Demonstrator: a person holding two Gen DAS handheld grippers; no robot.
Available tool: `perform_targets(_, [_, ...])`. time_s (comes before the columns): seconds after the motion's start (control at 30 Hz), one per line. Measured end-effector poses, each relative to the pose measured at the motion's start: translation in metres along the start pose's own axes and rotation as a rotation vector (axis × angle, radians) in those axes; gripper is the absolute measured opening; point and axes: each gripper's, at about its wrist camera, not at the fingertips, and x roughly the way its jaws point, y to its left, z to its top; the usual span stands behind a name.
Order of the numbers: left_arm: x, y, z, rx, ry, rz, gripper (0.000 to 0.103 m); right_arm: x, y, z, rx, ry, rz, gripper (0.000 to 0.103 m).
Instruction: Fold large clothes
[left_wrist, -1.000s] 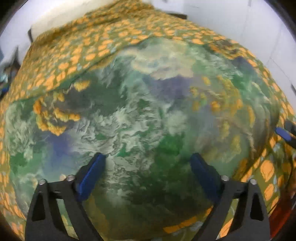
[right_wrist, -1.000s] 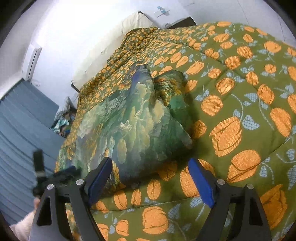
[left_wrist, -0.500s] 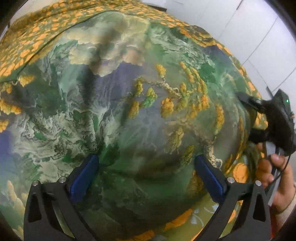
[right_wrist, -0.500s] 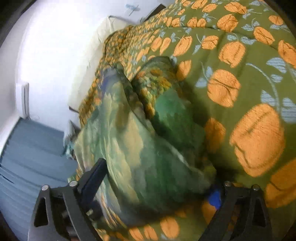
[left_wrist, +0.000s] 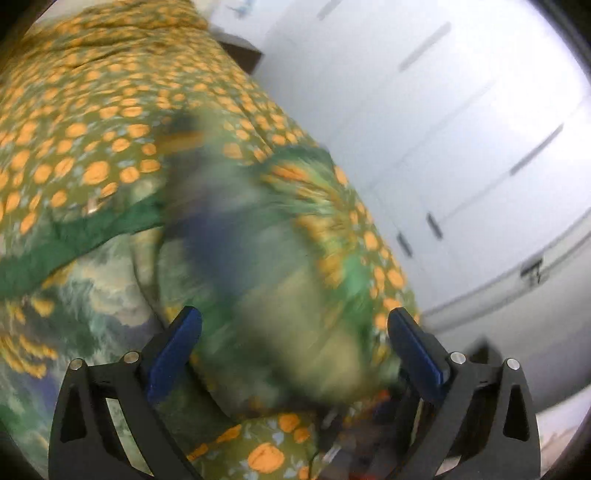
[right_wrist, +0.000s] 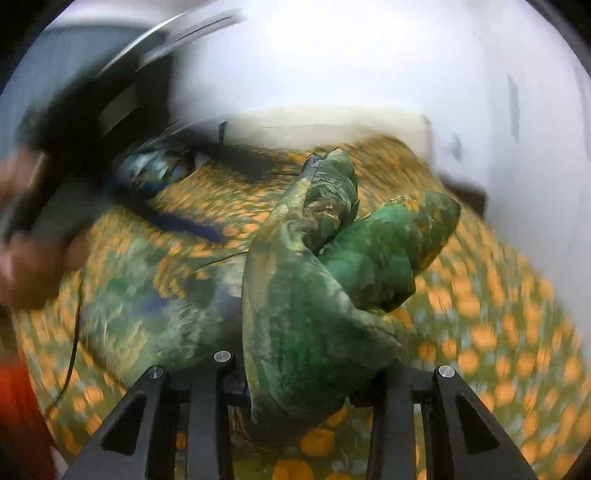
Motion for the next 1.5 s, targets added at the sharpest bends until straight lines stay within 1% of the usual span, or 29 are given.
perform_targets(0.03, [0.003,-0.004,0.003,0.018,0.026,0.036,0.101,-0.001,0.016,0.002,-0.064,-0.007,-0.006,0.035])
perform_targets(0.07, [0.007,-0.008,0.005,0.037,0.056,0.104,0.101,-0.003,0.034,0.003,-0.134,-0.015,-0.013,0.035])
perform_targets(0.17, [0.015,-0.011,0.002,0.073,0.121,0.242,0.101,-0.004,0.077,-0.004,-0.330,-0.037,-0.047,0.034])
perform_targets(0.2, [0.018,-0.012,0.000,0.085,0.145,0.301,0.101,-0.003,0.088,-0.006,-0.387,-0.042,-0.057,0.034])
perform_targets(0.23, [0.021,-0.011,-0.003,0.094,0.162,0.338,0.101,-0.001,0.096,-0.008,-0.422,-0.045,-0.061,0.033])
perform_targets(0.27, [0.025,-0.012,-0.007,0.114,0.184,0.397,0.099,0.001,0.104,-0.009,-0.465,-0.049,-0.062,0.033])
perform_targets(0.33, [0.030,-0.004,-0.011,0.133,0.186,0.475,0.065,0.002,0.116,-0.014,-0.525,-0.058,-0.063,0.033])
perform_targets(0.37, [0.028,0.001,-0.012,0.120,0.180,0.492,0.047,0.003,0.119,-0.015,-0.535,-0.055,-0.056,0.033])
perform_targets(0.4, [0.024,0.007,-0.014,0.100,0.173,0.465,0.039,0.004,0.119,-0.015,-0.527,-0.049,-0.048,0.033])
perform_targets(0.43, [0.018,0.014,-0.014,0.074,0.156,0.435,0.037,0.006,0.115,-0.014,-0.504,-0.041,-0.029,0.033])
perform_targets(0.47, [0.008,0.022,-0.014,0.044,0.133,0.414,0.034,0.006,0.111,-0.013,-0.484,-0.044,-0.029,0.034])
perform_targets(0.5, [0.001,0.030,-0.014,0.029,0.112,0.404,0.032,0.004,0.107,-0.013,-0.469,-0.047,-0.023,0.044])
perform_targets(0.53, [-0.007,0.036,-0.015,0.018,0.092,0.406,0.032,0.000,0.106,-0.011,-0.452,-0.050,0.013,0.062])
perform_targets(0.57, [-0.018,0.046,-0.017,0.004,0.071,0.404,0.032,-0.006,0.106,-0.011,-0.433,-0.047,0.053,0.072])
perform_targets(0.6, [-0.030,0.059,-0.019,-0.024,0.047,0.386,0.032,-0.014,0.106,-0.011,-0.403,-0.044,0.093,0.082])
perform_targets(0.7, [-0.063,0.101,-0.030,-0.097,-0.012,0.377,0.032,-0.031,0.095,-0.011,-0.290,-0.043,0.173,0.085])
perform_targets(0.8, [-0.098,0.146,-0.055,-0.186,-0.070,0.384,0.032,-0.034,0.078,-0.016,-0.203,-0.017,0.192,0.088])
perform_targets(0.87, [-0.113,0.175,-0.075,-0.249,-0.098,0.383,0.033,-0.028,0.067,-0.019,-0.174,0.011,0.187,0.088])
perform_targets(0.9, [-0.122,0.196,-0.093,-0.295,-0.113,0.380,0.033,-0.024,0.065,-0.020,-0.166,0.026,0.182,0.088])
perform_targets(0.93, [-0.125,0.210,-0.104,-0.326,-0.120,0.379,0.033,-0.020,0.062,-0.019,-0.152,0.041,0.181,0.088])
perform_targets(0.97, [-0.129,0.227,-0.122,-0.365,-0.125,0.378,0.033,-0.014,0.060,-0.018,-0.131,0.056,0.188,0.088])
perform_targets(1.03, [-0.130,0.248,-0.145,-0.416,-0.134,0.368,0.033,-0.008,0.055,-0.011,-0.090,0.074,0.212,0.088])
perform_targets(1.07, [-0.130,0.260,-0.160,-0.444,-0.146,0.353,0.033,-0.001,0.057,-0.005,-0.077,0.078,0.223,0.088])
perform_targets(1.17, [-0.134,0.273,-0.180,-0.483,-0.185,0.310,0.035,0.021,0.066,0.019,-0.068,0.079,0.245,0.088])
perform_targets(1.27, [-0.132,0.275,-0.191,-0.496,-0.228,0.274,0.036,0.050,0.079,0.052,-0.043,0.075,0.276,0.088])
perform_targets(1.37, [-0.131,0.283,-0.199,-0.525,-0.256,0.230,0.038,0.091,0.100,0.074,-0.047,0.111,0.298,0.088])
perform_targets(1.43, [-0.131,0.298,-0.210,-0.571,-0.280,0.179,0.039,0.120,0.120,0.071,-0.077,0.150,0.321,0.088])
perform_targets(1.47, [-0.129,0.305,-0.213,-0.599,-0.292,0.155,0.041,0.137,0.131,0.063,-0.100,0.186,0.341,0.087])
perform_targets(1.5, [-0.131,0.312,-0.217,-0.614,-0.296,0.150,0.041,0.156,0.143,0.050,-0.121,0.247,0.362,0.088])
